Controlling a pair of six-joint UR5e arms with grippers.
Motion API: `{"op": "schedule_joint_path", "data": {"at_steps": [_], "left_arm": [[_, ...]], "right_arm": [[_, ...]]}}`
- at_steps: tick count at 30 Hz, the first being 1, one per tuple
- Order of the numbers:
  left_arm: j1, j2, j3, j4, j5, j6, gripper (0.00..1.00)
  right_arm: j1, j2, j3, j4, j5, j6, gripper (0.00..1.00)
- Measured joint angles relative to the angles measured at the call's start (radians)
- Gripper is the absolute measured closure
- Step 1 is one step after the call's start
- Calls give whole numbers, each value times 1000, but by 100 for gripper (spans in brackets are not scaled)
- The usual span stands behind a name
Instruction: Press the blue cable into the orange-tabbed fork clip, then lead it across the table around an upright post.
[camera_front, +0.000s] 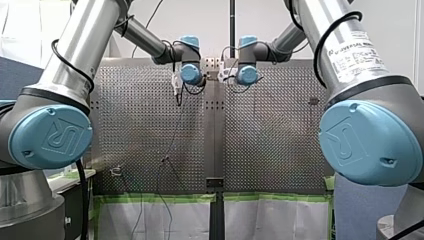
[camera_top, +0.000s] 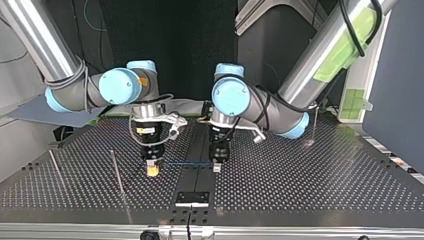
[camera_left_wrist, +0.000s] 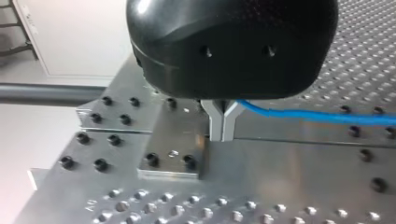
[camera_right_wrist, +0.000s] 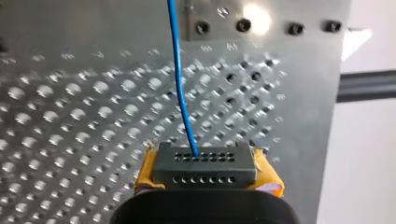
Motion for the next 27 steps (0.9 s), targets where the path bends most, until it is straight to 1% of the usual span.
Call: {"op": "schedule_joint_path", "data": {"at_steps": [12,21,27], "left_arm": [[-12,0,49,-12,31,-46,98],[-14,-2,94,-14,77,-113,98],[-14,-6,121,-14,121,-169,98]], "right_arm": [[-20,-28,-34,43,0,3,100],[-38,-53,-49,68,-1,11,100],[-54,-67,-50,80,-1,15,100]]}}
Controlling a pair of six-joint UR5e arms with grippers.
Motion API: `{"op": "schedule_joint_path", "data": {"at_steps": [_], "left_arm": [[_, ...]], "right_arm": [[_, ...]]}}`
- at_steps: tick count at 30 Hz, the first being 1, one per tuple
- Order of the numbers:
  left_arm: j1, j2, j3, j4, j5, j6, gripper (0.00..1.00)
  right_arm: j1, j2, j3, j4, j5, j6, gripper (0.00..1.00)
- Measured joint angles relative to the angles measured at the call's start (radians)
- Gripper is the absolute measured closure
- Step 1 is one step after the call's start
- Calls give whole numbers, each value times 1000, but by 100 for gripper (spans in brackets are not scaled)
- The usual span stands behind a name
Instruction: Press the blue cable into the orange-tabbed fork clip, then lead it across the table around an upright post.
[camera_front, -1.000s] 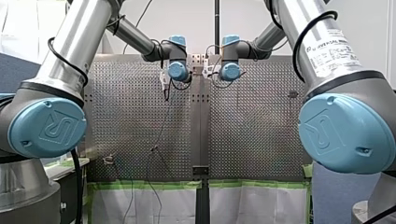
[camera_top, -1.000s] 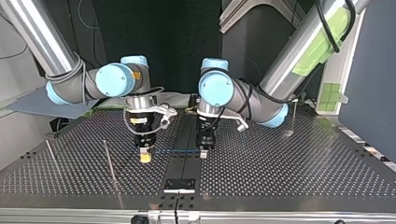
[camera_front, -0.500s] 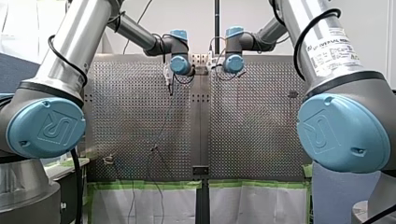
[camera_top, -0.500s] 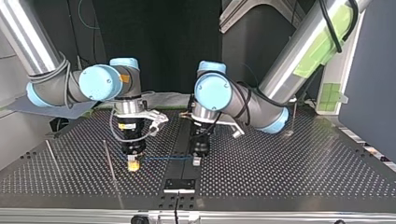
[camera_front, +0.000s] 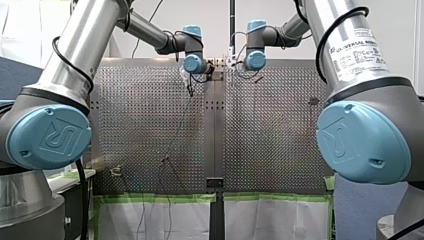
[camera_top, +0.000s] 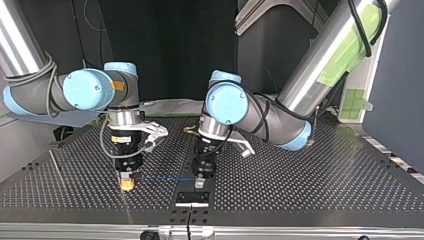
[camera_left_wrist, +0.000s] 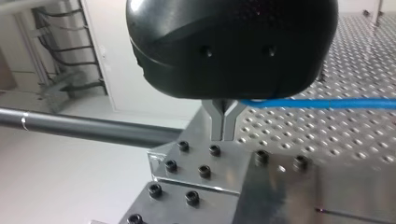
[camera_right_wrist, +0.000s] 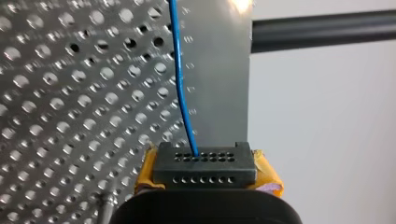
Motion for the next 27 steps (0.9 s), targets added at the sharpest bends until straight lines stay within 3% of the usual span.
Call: {"op": "schedule_joint_path", "data": {"at_steps": [10,16,27], "left_arm": [[-2,-21,49,-8,51,-106,98],[-12,-60,100,-43,66,-167,98],[-19,-68,147,-44,95,-269,98]], "right_arm": [[-35,-12,-1,17,-1,4,100],[-55,-12,0,30,-2,4,100],[-99,-13,0,49,-2,2,100]]}}
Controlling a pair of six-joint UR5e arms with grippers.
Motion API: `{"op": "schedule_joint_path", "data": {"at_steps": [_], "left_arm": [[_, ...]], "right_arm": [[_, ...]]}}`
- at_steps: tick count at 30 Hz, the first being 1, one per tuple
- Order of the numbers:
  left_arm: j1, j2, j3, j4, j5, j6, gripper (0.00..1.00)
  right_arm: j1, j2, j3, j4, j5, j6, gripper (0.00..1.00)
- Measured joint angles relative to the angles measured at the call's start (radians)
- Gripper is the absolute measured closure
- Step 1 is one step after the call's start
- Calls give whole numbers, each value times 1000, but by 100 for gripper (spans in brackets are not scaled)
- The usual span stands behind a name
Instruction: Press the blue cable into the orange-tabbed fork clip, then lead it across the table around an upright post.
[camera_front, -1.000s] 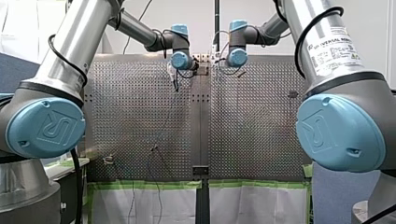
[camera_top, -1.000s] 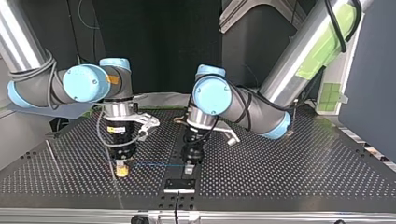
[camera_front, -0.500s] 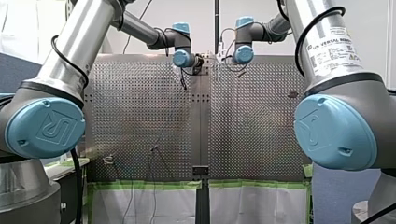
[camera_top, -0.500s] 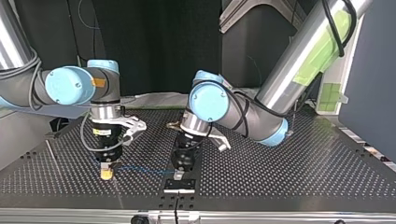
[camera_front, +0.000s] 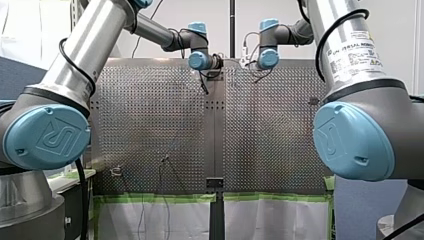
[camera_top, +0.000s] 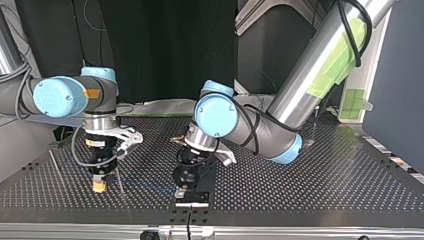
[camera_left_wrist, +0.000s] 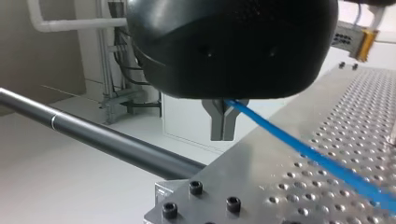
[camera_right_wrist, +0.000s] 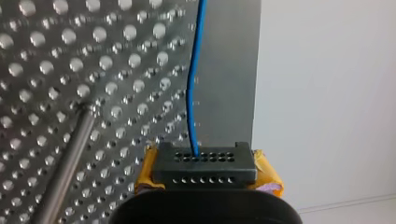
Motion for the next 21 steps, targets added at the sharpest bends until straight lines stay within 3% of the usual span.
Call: {"op": "schedule_joint_path", "data": {"at_steps": [12,21], "left_arm": [[-4,-3,11,7,32,-55,98],[-17,-65,90,-48,41,-81,98]], "right_arm": [[-32,-4,0,14,0,4,100],[-57,-8,0,19,-1,13,100]]}}
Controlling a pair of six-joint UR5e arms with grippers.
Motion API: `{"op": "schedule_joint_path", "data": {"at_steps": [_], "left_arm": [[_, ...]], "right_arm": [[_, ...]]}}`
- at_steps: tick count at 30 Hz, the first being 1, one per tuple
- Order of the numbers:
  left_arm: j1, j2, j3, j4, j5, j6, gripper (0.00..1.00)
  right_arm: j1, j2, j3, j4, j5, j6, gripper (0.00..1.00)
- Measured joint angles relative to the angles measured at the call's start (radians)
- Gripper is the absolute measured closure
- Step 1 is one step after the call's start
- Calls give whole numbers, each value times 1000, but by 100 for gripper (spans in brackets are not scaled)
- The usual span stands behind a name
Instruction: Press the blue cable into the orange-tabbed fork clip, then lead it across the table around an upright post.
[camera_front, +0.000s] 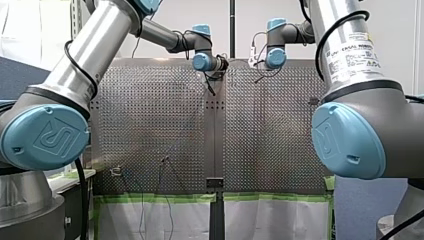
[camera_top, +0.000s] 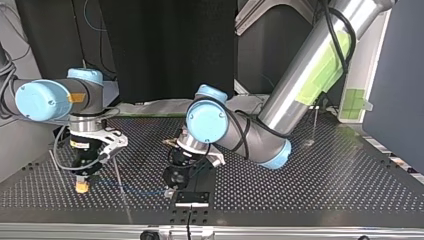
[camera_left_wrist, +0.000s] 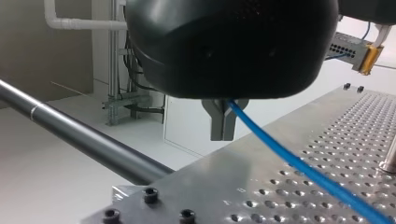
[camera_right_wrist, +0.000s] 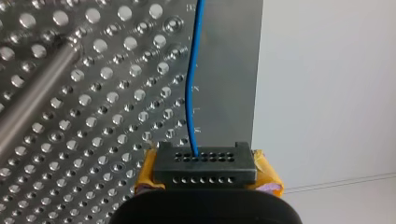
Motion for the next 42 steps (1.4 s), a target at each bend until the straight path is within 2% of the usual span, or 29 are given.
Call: {"op": "schedule_joint_path", "data": {"at_steps": [7,16,28,37,42], "left_arm": [[-13,-30,36,-7,1,-12,98],[-29,-36,38,-1,1,-15,98],[-46,-85,36,-1,-3,3,98],[-55,-120,27,2,-8,16,98],[-59,-144,25,3,-14,27,98]], "right_arm": [[-24,0,0,11,0,0,100],[-66,0,1,39,-1,-5,100],[-110,1,17,45,-16,-13,100],[-125,5,58,40,-23,-12,100],[-122,13,85,35,-25,-8,100]]}}
